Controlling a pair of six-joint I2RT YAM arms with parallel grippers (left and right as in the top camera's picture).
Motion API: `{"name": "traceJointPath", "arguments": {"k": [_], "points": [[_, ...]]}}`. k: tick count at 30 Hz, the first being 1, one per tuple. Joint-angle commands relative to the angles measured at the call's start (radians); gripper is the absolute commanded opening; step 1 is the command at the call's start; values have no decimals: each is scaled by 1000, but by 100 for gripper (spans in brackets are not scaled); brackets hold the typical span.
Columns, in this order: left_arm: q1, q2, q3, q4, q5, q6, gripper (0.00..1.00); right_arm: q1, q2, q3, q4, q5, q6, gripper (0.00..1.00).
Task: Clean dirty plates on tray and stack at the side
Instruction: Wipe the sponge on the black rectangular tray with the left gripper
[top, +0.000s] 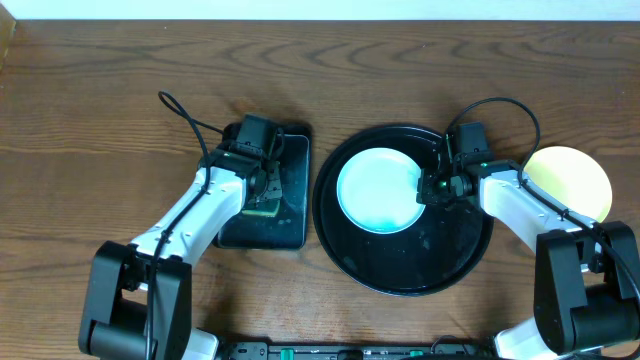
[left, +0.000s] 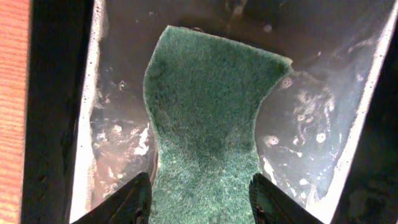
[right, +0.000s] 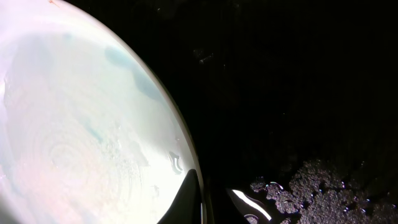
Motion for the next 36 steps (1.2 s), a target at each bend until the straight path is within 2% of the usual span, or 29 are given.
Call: {"name": "traceJointPath", "arguments": {"k": [1, 7, 12, 24, 25, 26, 27, 28, 30, 32, 36], "points": [[2, 36, -25, 18, 14, -14, 52, 12, 18, -8, -15, 58, 5, 1], [2, 103, -25, 32, 14, -59, 45, 12, 18, -8, -15, 58, 5, 1], [2, 150, -25, 39, 13, -58, 9, 12, 18, -8, -15, 58, 5, 1], [2, 47, 17, 18, -1, -20, 7, 12, 18, -7, -16, 58, 5, 1], [2, 34, 19, 13, 0, -20, 8, 12, 18, -8, -15, 58, 5, 1], [2, 22, 19, 8, 5, -20, 14, 12, 18, -7, -15, 58, 5, 1], [2, 13, 19, 0, 14, -20, 29, 12, 18, -7, -15, 58, 5, 1], [2, 5, 19, -10, 19, -21, 41, 12, 18, -8, -15, 58, 5, 1], [2, 3, 18, -26, 21, -21, 53, 12, 18, -8, -15, 58, 5, 1], [2, 4, 15, -34, 21, -21, 57, 12, 18, -7, -15, 58, 5, 1], [2, 6, 7, -38, 22, -21, 58, 12, 18, -8, -15, 58, 5, 1]]}}
